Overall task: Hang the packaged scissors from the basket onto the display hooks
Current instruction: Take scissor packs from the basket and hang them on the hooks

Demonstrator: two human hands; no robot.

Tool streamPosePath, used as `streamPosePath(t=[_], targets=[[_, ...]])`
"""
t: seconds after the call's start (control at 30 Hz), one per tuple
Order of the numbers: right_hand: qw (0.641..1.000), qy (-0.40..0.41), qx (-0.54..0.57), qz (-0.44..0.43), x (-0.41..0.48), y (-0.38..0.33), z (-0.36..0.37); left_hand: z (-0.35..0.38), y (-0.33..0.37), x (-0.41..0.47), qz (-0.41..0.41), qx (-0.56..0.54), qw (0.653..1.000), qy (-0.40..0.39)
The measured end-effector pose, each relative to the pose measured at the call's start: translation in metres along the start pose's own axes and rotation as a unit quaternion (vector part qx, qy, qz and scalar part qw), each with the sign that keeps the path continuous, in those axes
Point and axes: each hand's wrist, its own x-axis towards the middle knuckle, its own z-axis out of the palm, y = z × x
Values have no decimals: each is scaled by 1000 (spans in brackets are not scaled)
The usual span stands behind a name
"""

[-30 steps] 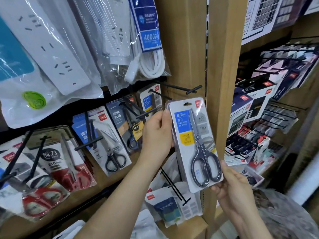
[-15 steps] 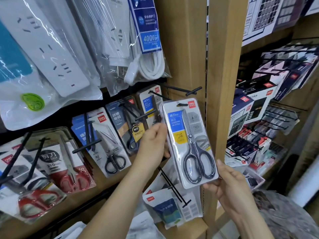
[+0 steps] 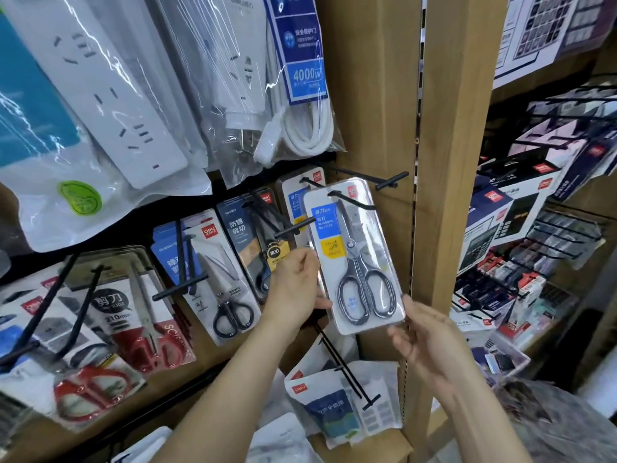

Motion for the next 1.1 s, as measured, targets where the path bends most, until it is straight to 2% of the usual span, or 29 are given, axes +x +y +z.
streamPosePath(t=[0.1,0.3,0.5,0.67,0.73,0.8,0.87,1.1], targets=[[999,26,26,-6,16,-1,10,0,2,3,-25,-59,998,-5],[998,54,9,-19,48,-3,31,-5,-21,4,-91,21,995,-43],[996,85,22,13,91,8,45,-3,-35,20,-102,12,995,21],[997,33,38,51,97,26,48,-3,-59,20,-106,-41,992,54],[997,39,35,48,90,33,41,-9,-72,13,-88,-11,994,56],[998,49,23,41,76,37,34,-12,-80,-1,-66,68,995,40],[998,47,2,41,56,40,27,-14,-84,-19,-58,99,993,20],[980,65,-185,19,-18,61,-22,-25,-104,-90,-54,84,994,-41]])
